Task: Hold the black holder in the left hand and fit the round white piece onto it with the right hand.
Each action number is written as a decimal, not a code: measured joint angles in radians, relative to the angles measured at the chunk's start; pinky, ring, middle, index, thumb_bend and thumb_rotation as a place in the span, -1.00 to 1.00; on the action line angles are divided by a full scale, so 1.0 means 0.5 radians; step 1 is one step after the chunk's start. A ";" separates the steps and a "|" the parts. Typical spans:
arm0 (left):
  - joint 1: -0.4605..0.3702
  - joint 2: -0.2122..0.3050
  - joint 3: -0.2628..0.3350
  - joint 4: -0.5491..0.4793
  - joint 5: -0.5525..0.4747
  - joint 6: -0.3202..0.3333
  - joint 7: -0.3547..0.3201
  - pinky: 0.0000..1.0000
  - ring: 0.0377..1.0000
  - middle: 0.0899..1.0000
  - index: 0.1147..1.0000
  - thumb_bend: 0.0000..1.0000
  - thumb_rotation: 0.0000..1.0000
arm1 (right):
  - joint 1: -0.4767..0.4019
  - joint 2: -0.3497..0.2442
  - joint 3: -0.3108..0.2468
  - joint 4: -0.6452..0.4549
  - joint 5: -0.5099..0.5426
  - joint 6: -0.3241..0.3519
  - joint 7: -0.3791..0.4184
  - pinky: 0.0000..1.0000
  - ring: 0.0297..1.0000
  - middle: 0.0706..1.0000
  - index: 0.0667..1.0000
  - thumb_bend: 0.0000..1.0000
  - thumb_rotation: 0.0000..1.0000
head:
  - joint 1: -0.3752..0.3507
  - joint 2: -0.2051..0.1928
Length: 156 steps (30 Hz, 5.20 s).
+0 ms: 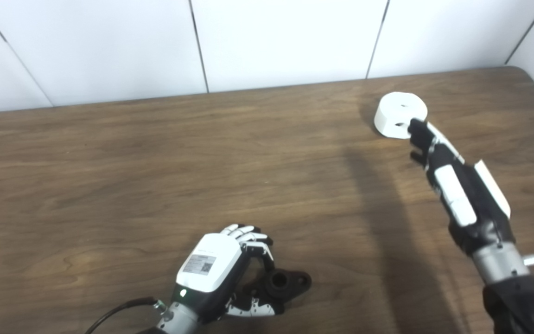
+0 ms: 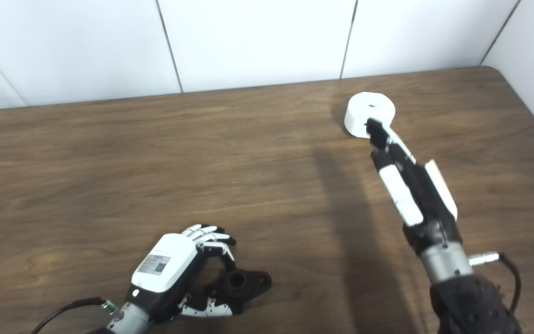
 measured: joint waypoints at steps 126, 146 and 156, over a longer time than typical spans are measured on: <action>0.038 0.045 0.021 0.008 -0.066 -0.046 0.055 0.75 0.70 0.52 -0.16 0.04 -0.90 | -1.349 -0.809 0.663 1.893 -1.275 -0.165 0.408 0.81 0.93 0.84 0.26 0.55 -0.44 | -0.347 -0.282; 0.038 0.046 0.021 0.007 -0.066 -0.046 0.054 0.75 0.70 0.52 -0.16 0.04 -0.89 | -1.350 -0.815 0.664 1.893 -1.283 -0.175 0.407 0.78 0.91 0.81 0.23 0.53 -0.45 | -0.353 -0.276; 0.038 0.046 0.021 0.005 -0.066 -0.046 0.051 0.75 0.70 0.52 -0.16 0.04 -0.90 | -1.354 -0.816 0.669 1.892 -1.285 -0.181 0.407 0.78 0.91 0.79 0.22 0.53 -0.45 | -0.353 -0.270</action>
